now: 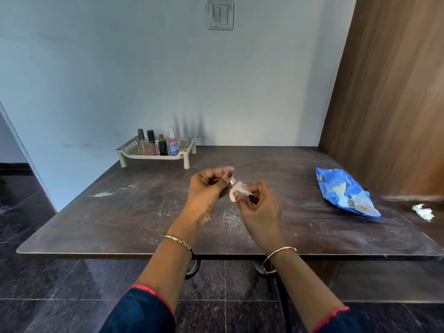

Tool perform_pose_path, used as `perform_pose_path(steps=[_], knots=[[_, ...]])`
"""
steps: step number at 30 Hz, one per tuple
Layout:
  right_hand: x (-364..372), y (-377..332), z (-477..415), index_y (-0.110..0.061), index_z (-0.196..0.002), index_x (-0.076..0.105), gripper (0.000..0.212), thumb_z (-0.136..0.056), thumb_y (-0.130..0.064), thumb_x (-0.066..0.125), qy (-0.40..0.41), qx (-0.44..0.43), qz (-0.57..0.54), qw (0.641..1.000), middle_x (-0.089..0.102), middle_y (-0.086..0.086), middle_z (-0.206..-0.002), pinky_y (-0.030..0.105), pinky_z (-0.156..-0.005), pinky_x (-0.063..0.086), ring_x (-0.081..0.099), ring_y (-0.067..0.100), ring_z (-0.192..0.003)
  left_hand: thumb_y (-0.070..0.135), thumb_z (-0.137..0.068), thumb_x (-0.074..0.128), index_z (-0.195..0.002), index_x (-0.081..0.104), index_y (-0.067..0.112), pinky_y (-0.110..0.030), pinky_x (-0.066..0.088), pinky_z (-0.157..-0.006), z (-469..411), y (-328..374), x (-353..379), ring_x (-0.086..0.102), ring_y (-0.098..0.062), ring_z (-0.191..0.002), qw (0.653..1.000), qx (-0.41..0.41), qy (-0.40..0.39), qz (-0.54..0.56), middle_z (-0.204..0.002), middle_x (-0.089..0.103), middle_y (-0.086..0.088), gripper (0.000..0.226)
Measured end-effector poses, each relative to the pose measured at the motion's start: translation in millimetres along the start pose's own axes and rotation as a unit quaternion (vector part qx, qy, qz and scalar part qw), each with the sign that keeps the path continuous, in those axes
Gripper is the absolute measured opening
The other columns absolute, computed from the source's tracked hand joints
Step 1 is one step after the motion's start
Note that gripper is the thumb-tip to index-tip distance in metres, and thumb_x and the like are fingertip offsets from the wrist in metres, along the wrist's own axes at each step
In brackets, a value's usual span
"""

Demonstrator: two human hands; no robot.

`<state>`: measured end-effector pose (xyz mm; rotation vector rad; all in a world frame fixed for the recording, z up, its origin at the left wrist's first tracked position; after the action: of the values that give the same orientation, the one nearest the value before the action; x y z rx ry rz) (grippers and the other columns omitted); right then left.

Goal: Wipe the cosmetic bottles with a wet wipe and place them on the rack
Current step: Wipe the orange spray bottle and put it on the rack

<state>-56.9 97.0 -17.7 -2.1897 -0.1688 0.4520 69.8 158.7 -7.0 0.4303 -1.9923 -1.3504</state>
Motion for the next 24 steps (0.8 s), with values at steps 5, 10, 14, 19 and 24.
perform_pose_path(steps=[5, 10, 14, 19, 24], knots=[[-7.9, 13.0, 13.4, -0.025, -0.081, 0.05, 0.023, -0.076, -0.024, 0.073, -0.013, 0.003, 0.058, 0.998, 0.064, -0.01, -0.096, 0.027, -0.068, 0.052, 0.058, 0.008, -0.082, 0.0, -0.081, 0.066, -0.085, 0.071, 0.008, -0.022, 0.057, -0.063, -4.6, 8.3, -0.9, 0.066, -0.018, -0.084, 1.0, -0.007, 0.023, 0.017, -0.093, 0.071, -0.009, 0.01], [-12.8, 18.6, 26.6, -0.025, -0.083, 0.051, 0.029, -0.073, -0.016, 0.077, -0.004, 0.019, -0.004, 1.0, 0.063, -0.012, -0.1, 0.007, -0.068, 0.047, 0.06, 0.002, -0.088, 0.0, -0.083, 0.063, -0.097, 0.068, 0.002, -0.025, 0.059, -0.067, -4.3, 15.2, -4.5, 0.067, -0.021, -0.086, 0.999, -0.019, 0.018, 0.042, -0.096, 0.069, -0.014, 0.015], [-8.0, 22.2, 29.7, -0.024, -0.094, 0.051, 0.031, -0.078, -0.008, 0.073, -0.019, 0.138, -0.187, 0.972, 0.064, -0.002, -0.102, 0.014, -0.066, 0.051, 0.065, 0.005, -0.086, 0.0, -0.083, 0.061, -0.099, 0.068, 0.003, -0.026, 0.058, -0.071, -0.5, 18.7, -2.9, 0.069, -0.019, -0.086, 0.995, -0.016, 0.014, 0.098, -0.093, 0.07, -0.013, 0.018], [-3.0, 18.0, 30.5, -0.013, -0.11, 0.055, 0.026, -0.087, -0.003, 0.061, -0.022, 0.218, -0.372, 0.902, 0.064, 0.003, -0.105, 0.018, -0.076, 0.052, 0.063, 0.008, -0.09, 0.007, -0.077, 0.064, -0.112, 0.064, 0.006, -0.032, 0.055, -0.08, 12.5, 10.1, 4.0, 0.066, -0.019, -0.096, 0.988, -0.021, -0.014, 0.151, -0.105, 0.069, -0.009, 0.035], [4.8, 12.1, 36.7, 0.001, -0.1, 0.061, 0.021, -0.081, -0.009, 0.06, -0.071, 0.313, -0.583, 0.747, 0.068, 0.011, -0.094, 0.02, -0.077, 0.056, 0.067, 0.012, -0.081, 0.012, -0.076, 0.068, -0.112, 0.067, 0.007, -0.028, 0.052, -0.086, 39.6, -20.5, 18.2, 0.067, -0.019, -0.097, 0.992, -0.025, -0.102, 0.065, -0.103, 0.072, -0.01, 0.037]])
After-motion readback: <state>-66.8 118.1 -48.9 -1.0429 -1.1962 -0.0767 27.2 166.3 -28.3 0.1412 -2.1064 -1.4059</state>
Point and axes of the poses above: each hand's wrist, its own z-axis away from the middle knuckle, its own x-axis out of the palm, y = z × x, the point moved 5 cm from there along -z, towards the middle knuckle
